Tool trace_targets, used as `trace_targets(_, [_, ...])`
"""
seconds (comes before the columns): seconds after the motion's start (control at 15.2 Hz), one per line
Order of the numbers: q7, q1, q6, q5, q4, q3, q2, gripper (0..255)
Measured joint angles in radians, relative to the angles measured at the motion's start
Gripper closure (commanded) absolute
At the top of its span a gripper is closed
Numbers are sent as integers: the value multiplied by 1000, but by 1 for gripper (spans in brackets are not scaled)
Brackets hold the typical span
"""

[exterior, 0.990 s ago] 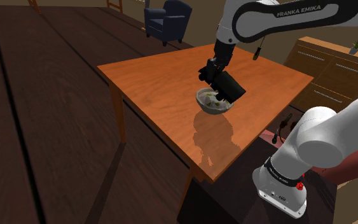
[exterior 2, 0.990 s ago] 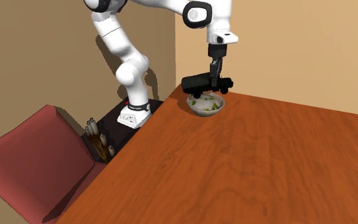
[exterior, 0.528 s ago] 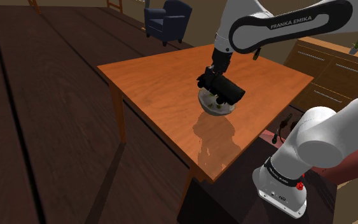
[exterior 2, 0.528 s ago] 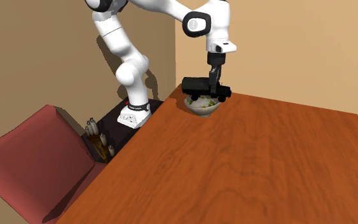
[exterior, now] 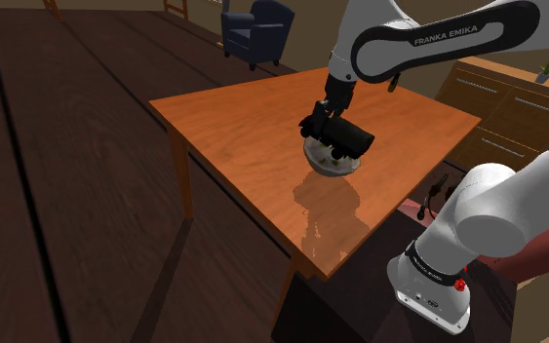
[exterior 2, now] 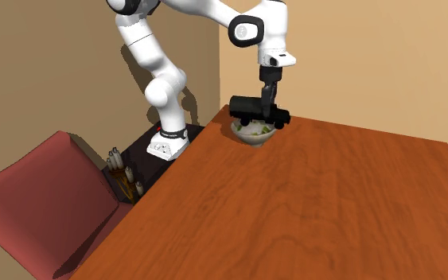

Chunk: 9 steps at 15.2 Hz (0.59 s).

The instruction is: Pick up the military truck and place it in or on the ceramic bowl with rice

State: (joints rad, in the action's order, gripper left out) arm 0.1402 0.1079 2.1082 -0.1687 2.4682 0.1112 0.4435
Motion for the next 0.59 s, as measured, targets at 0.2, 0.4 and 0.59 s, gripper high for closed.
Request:
trace_targets(0.2, [0,0,0,0,0,0,0,0])
trace_targets(0.4, [0,3,-41,4,-29,-6,13,0])
trace_targets(0.59, [-1,7,-120,11,-83,-14,37,0])
